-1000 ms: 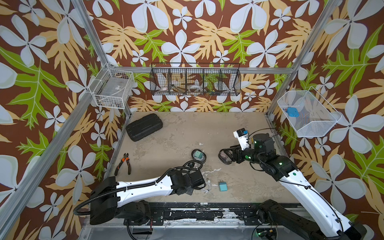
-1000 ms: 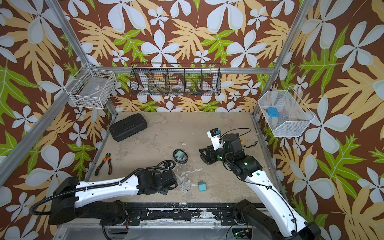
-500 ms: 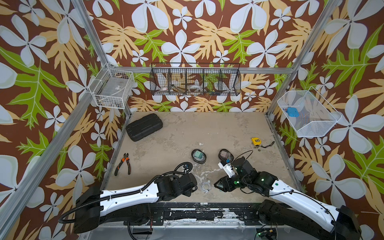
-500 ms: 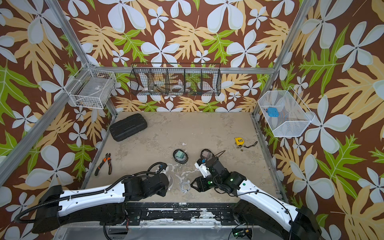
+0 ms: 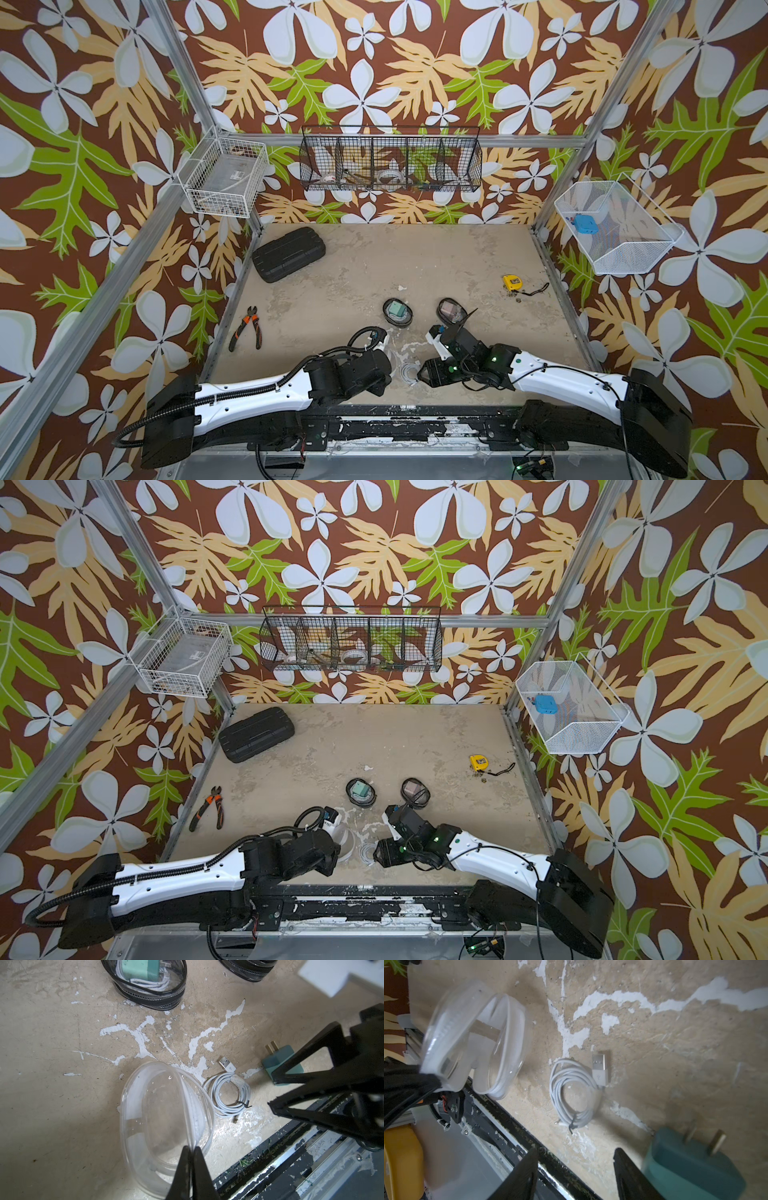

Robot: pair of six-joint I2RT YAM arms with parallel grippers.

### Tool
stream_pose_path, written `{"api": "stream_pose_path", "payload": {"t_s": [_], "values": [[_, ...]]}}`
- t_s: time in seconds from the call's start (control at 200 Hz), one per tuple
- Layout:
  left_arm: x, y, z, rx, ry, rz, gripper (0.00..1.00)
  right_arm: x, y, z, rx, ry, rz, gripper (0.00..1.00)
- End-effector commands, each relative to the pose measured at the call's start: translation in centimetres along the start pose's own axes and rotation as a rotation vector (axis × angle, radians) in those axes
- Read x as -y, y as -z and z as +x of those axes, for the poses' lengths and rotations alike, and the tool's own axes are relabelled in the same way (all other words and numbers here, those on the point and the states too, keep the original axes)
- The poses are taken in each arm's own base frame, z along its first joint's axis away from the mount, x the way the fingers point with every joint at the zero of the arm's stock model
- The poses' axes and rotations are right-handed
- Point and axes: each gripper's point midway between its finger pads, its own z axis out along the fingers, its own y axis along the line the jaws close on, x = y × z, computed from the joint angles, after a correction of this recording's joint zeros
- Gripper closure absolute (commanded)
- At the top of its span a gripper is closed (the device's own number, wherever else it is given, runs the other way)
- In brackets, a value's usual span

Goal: Pack away charging kits
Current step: Pick up the charging cable from the center of the board.

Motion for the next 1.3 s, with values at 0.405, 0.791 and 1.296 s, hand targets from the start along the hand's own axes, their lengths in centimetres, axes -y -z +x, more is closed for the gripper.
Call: {"api": "stream_pose_path", "payload": {"t_s": [0.405,0.791,1.296], "values": [[-0.1,1.0,-1.4,0.071,-0.015,0.01,1.0,2.3,-3.9,0.6,-0.053,0.008,0.177,0.72],[-0.5,0.8,-1.1,0.063,-0.014,-0.009,1.0,3.8,-1.9,-1.4,0.032,0.045,0.321,1.0],[0.6,-0.4,-0.8,0.078,0.008,0.052,1.0,-3.6,5.0,-6.1,0.141,0.145,0.172,1.0]]}}
